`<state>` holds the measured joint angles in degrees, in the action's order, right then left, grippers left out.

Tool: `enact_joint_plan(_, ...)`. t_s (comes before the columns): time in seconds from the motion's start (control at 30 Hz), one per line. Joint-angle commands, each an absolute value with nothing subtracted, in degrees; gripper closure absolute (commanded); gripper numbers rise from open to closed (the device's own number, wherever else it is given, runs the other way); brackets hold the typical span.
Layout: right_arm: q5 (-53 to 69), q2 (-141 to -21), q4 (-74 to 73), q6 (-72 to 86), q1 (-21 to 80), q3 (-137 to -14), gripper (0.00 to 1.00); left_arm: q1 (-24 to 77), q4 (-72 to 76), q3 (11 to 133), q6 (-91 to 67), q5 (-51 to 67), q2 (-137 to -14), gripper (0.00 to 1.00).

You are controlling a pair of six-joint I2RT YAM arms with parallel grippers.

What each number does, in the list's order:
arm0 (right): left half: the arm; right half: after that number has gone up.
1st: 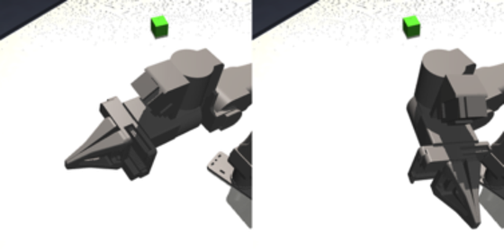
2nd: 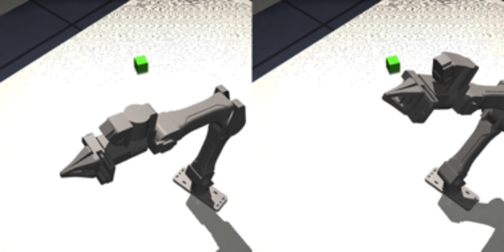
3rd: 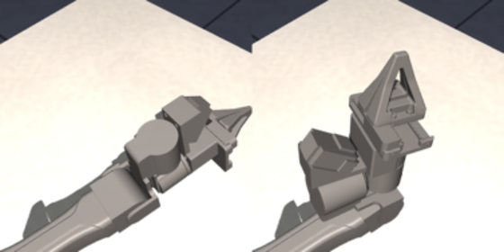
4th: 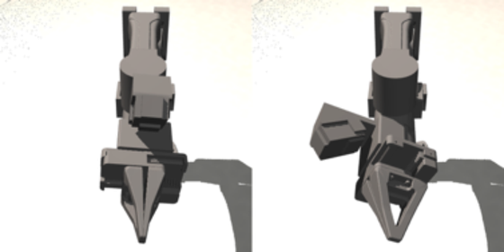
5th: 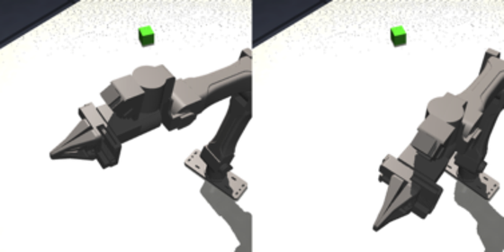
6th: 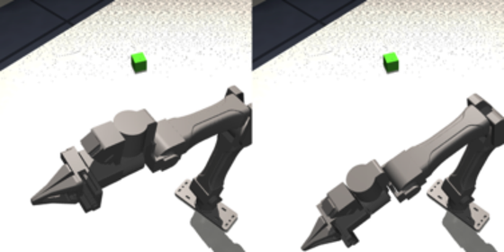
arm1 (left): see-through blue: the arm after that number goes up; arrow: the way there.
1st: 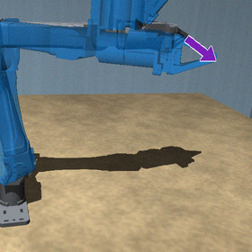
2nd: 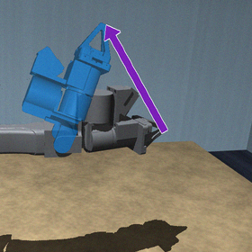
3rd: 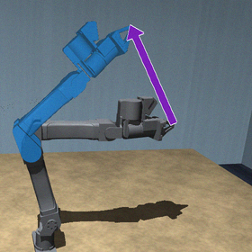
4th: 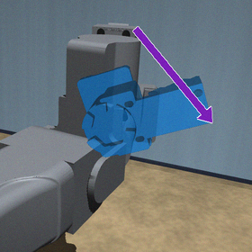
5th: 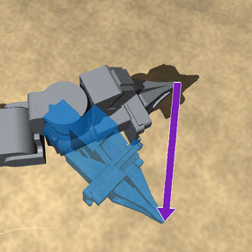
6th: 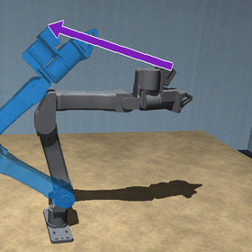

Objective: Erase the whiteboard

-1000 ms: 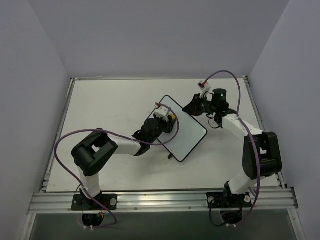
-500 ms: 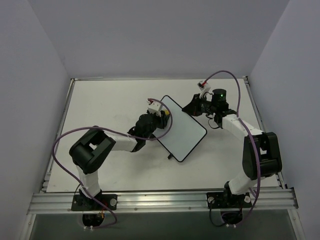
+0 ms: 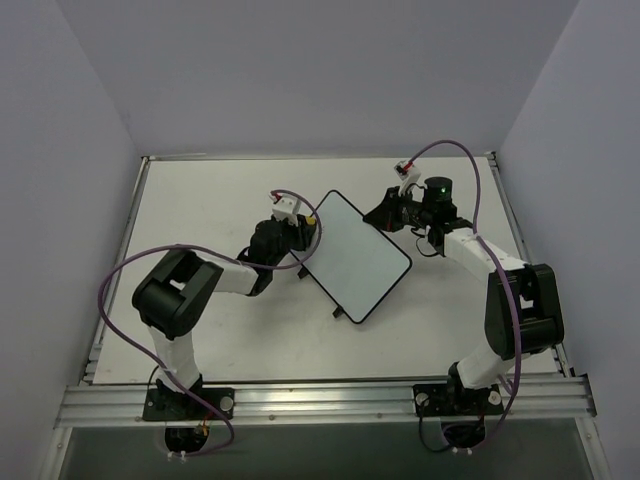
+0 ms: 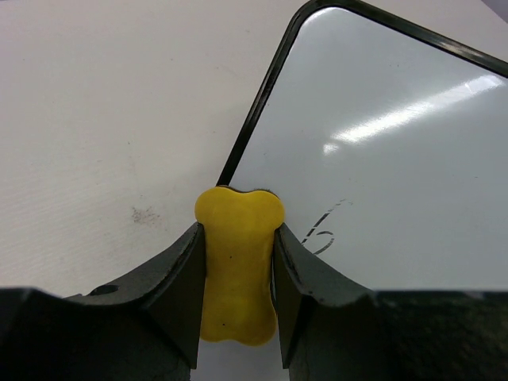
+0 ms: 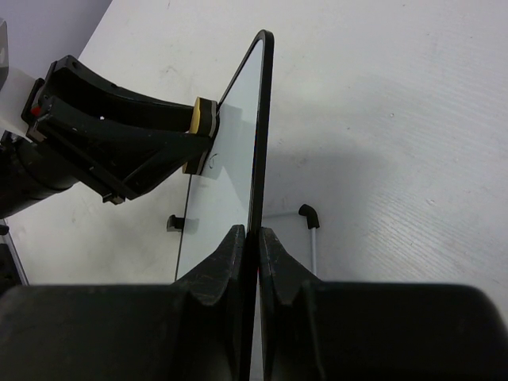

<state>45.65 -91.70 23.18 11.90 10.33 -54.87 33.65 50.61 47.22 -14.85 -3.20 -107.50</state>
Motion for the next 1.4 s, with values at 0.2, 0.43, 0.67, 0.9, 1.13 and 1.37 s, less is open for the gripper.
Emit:
enact_joint_plan(0.2, 52.12, -91.32, 21.01, 11.69, 14.5, -55.28, 1.0, 37.79, 52.91, 44.47, -16.7, 2.99, -110.65, 0.98)
enact_joint_plan(0.43, 52.12, -91.23, 20.74, 11.25, 14.76, -55.28, 1.0, 40.08, 53.62, 45.44, -17.58, 5.18, -111.62, 0.98)
enact_joint_plan(0.67, 52.29, -90.79, 20.57, 11.07, 14.77, -55.2, 1.0, 36.83, 49.57, 47.2, -17.23, 2.29, -111.01, 0.98)
enact_joint_plan(0.9, 52.47, -90.79, 20.57, 10.9, 14.94, -55.37, 1.0, 33.57, 46.15, 50.45, -15.04, 3.68, -110.04, 0.98)
enact_joint_plan(1.13, 52.56, -91.05, 20.39, 10.72, 15.03, -55.55, 1.0, 35.5, 48.59, 50.63, -15.64, 8.26, -111.97, 0.98)
enact_joint_plan(1.37, 52.65, -90.88, 20.39, 10.63, 15.12, -55.55, 1.0, 42.27, 51.94, 49.22, -16.79, 7.57, -113.38, 0.98)
